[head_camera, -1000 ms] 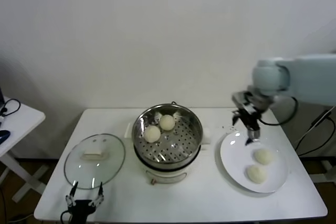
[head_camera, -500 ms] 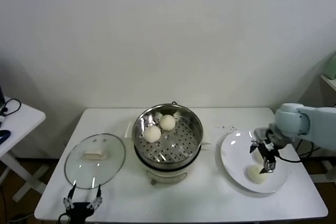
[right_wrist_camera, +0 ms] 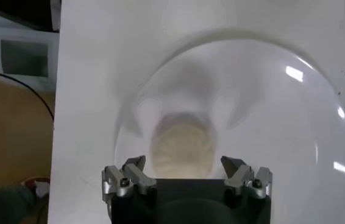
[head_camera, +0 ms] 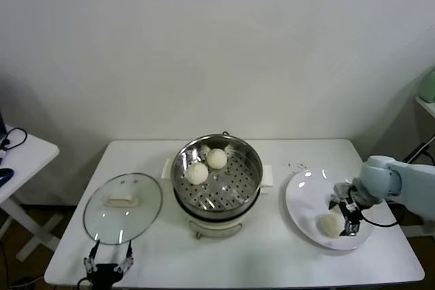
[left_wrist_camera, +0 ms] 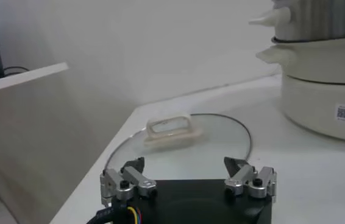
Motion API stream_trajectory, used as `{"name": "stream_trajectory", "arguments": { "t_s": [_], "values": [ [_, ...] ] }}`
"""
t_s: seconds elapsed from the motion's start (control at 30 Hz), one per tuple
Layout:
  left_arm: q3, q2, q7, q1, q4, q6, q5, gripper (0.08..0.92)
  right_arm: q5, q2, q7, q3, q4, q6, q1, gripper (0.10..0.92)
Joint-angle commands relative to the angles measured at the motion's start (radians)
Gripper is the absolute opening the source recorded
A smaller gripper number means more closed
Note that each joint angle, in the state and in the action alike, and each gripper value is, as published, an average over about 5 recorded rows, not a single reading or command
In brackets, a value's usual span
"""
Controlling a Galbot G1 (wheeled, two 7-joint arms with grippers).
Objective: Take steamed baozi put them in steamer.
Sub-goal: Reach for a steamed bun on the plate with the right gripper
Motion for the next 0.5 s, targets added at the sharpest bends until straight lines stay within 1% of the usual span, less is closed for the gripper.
{"name": "stream_trajectory", "arguments": {
  "t_s": [0.03,0.2,0.3,0.5],
  "values": [
    [-0.001,0.001,-0.002,-0.003,0.003,-0.001,0.004,0.823,-0.053,-0.021,0.016,0.146,-0.038,-0.003,-0.165,0.823],
    [0.000,0.001,-0.003,-0.006,0.006,-0.001,0.006,0.823,-0.060,-0.008,0.028,0.219,-0.058,-0.011,-0.233,0.820],
    [0.000,0.001,-0.003,-0.005,0.006,-0.001,0.007,0.823,-0.061,-0.006,0.027,0.225,-0.053,-0.015,-0.242,0.795],
    [-0.001,0.001,-0.004,-0.004,0.005,-0.002,0.007,0.823,-0.082,-0.014,0.026,0.227,-0.040,-0.010,-0.221,0.675]
  ]
}}
